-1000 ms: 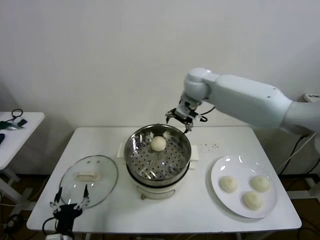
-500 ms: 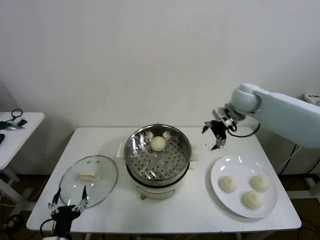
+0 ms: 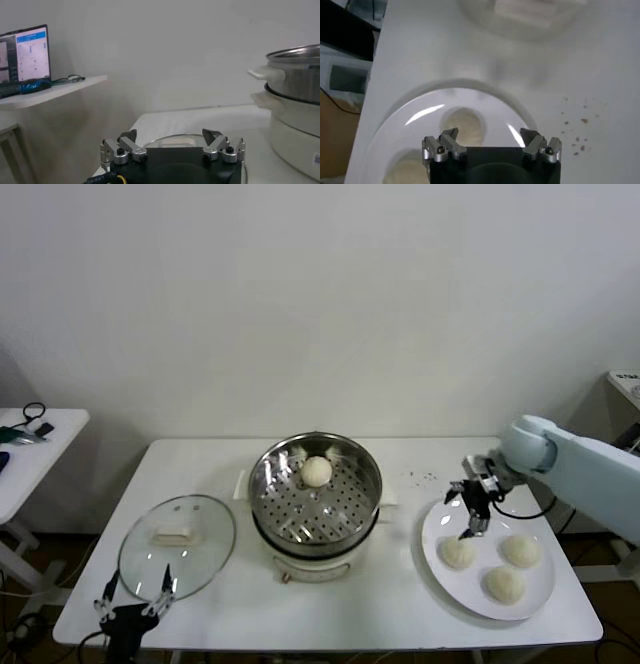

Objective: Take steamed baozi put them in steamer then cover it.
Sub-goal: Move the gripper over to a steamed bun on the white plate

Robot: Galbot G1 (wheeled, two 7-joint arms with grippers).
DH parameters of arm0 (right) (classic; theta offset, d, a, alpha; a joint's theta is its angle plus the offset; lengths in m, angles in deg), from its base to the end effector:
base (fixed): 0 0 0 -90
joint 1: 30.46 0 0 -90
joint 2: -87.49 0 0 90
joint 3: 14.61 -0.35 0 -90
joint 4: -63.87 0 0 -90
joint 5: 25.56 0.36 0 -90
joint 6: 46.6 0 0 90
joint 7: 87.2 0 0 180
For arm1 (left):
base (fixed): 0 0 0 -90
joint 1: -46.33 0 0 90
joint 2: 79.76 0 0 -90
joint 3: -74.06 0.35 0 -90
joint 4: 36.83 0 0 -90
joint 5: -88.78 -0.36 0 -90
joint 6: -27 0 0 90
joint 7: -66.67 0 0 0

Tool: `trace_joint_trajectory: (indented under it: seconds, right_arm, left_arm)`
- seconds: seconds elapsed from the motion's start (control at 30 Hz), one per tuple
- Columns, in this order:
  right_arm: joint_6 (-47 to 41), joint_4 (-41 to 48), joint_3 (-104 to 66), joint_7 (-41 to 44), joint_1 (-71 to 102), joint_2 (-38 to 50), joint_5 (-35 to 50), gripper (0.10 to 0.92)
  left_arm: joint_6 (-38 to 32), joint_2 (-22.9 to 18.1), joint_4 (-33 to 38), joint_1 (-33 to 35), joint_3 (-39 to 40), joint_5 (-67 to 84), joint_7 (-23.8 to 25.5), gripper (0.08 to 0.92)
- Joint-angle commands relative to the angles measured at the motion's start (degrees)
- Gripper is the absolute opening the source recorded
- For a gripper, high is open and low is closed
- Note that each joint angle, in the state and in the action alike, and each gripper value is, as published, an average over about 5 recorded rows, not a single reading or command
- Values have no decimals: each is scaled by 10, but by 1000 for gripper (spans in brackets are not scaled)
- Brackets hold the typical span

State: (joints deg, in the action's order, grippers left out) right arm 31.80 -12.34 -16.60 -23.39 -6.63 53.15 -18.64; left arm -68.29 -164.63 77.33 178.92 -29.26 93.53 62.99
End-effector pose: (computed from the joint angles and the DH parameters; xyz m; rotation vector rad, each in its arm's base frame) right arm 0.4937 -0.1627 -0.2048 1.3949 -1.3335 1.2071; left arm 0.1033 0.0935 -0.3599 0.3172 -2.9113 -0.1979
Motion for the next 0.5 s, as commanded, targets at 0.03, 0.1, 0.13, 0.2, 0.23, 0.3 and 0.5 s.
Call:
trace_joint_trajectory:
  seconds: [0.03,0.1,0.13,0.2,0.23,0.3,0.5]
  right_arm:
    - [-9,2,-41,-2,81,10,-32,823]
    - [-8,6,-41,-2,81,6,-33,823]
    - [-8,8,-41,-2,81,4,-34,823]
    - [-8,12,-41,-2,81,1,-35,823]
    - [-8,14,-40,-2,81,-1,-36,823]
    - [-9,19,-40,-2,81,-4,-37,823]
    - [-7,32,-37,-2,79,-15,-44,823]
  left_arm:
    - [-2,0,-3,7,-2,0,-2,823]
    - [-3,0,-3,8,-2,1,-2,823]
    - [-3,0,-3,9,-3,1,-2,823]
    - [-3,0,-3,10,-3,1,-3,823]
    - [-4,0,-3,10,-3,2,-3,823]
    - [-4,0,-4,10,-3,2,-3,823]
    - [-3,0,-7,7,-2,1,-3,823]
